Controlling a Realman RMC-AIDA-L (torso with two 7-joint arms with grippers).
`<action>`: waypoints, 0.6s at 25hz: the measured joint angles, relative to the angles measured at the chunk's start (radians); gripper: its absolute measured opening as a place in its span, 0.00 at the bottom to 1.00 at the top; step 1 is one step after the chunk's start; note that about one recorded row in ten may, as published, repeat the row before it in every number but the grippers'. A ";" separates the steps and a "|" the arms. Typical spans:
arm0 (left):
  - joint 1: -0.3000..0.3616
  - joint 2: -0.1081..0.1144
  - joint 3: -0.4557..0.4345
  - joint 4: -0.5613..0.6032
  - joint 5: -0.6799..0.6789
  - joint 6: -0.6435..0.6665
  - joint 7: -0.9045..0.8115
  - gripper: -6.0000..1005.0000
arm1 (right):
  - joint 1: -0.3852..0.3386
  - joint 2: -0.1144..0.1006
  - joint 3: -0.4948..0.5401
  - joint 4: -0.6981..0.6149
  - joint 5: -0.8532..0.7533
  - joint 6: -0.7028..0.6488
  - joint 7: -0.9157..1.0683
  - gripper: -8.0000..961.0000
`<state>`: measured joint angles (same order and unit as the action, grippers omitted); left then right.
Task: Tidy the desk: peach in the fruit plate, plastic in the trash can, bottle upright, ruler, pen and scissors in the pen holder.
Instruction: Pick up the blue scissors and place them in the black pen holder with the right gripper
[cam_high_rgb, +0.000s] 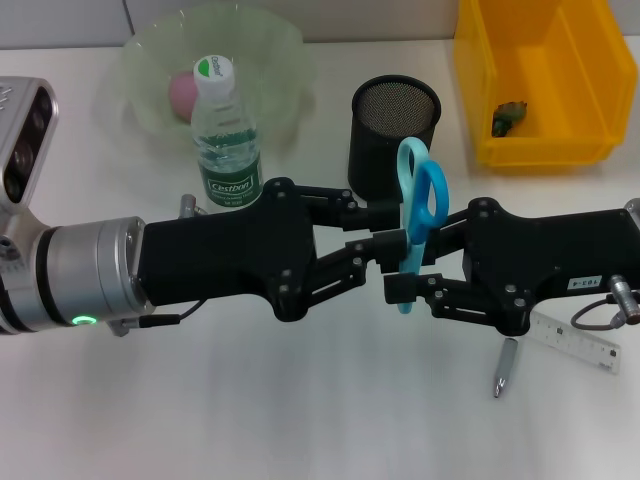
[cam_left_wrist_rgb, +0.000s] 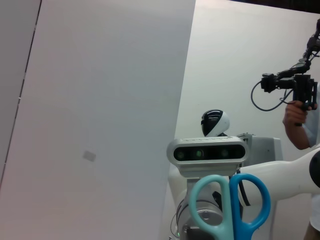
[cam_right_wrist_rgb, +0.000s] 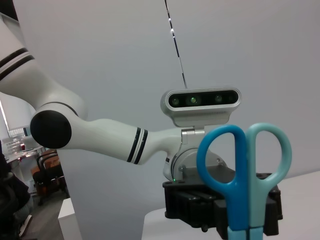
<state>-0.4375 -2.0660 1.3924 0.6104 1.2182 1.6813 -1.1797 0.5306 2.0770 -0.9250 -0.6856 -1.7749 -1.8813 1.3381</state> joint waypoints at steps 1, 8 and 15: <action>0.002 0.000 -0.006 0.000 -0.001 -0.002 0.000 0.24 | 0.000 0.000 0.000 0.000 0.000 0.001 0.000 0.22; 0.007 0.000 -0.016 -0.001 -0.001 -0.006 0.000 0.24 | -0.003 0.000 0.003 0.000 0.000 0.001 -0.001 0.22; 0.044 0.001 -0.081 -0.003 -0.002 -0.017 0.000 0.24 | -0.022 0.000 0.012 0.000 0.007 0.013 -0.016 0.22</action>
<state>-0.3937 -2.0647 1.3114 0.6075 1.2161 1.6646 -1.1796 0.5088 2.0770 -0.9129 -0.6856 -1.7684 -1.8680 1.3225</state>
